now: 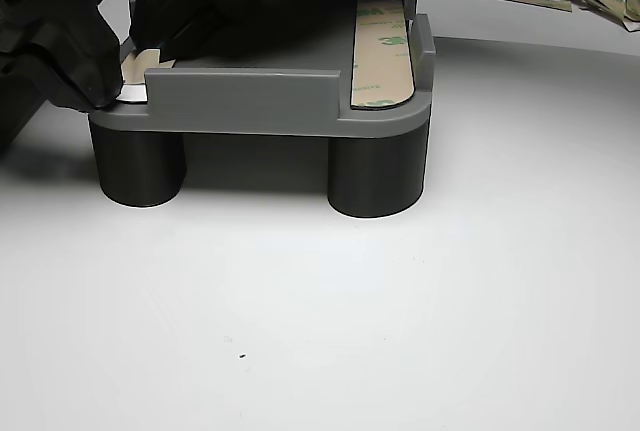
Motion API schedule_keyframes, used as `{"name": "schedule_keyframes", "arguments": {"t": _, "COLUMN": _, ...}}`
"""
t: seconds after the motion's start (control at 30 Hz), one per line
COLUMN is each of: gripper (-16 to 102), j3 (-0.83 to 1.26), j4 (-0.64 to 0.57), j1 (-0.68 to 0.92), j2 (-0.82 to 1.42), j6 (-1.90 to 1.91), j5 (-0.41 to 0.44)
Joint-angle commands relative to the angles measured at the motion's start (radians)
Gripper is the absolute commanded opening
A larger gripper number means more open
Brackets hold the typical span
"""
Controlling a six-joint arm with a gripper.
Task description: Peel off protective film from adhesive tape.
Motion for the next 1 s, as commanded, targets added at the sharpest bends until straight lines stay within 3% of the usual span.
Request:
{"name": "schedule_keyframes", "arguments": {"t": 0.0, "gripper": -11, "j3": -0.032, "j4": 0.003, "j1": -0.008, "j2": 0.025, "j6": 0.003, "j5": -0.005}}
{"name": "schedule_keyframes", "arguments": {"t": 0.67, "gripper": -11, "j3": -0.067, "j4": 0.075, "j1": -0.002, "j2": 0.025, "j6": 0.014, "j5": -0.023}}
{"name": "schedule_keyframes", "arguments": {"t": 0.97, "gripper": -11, "j3": -0.132, "j4": 0.199, "j1": -0.002, "j2": 0.052, "j6": 0.011, "j5": 0.006}}
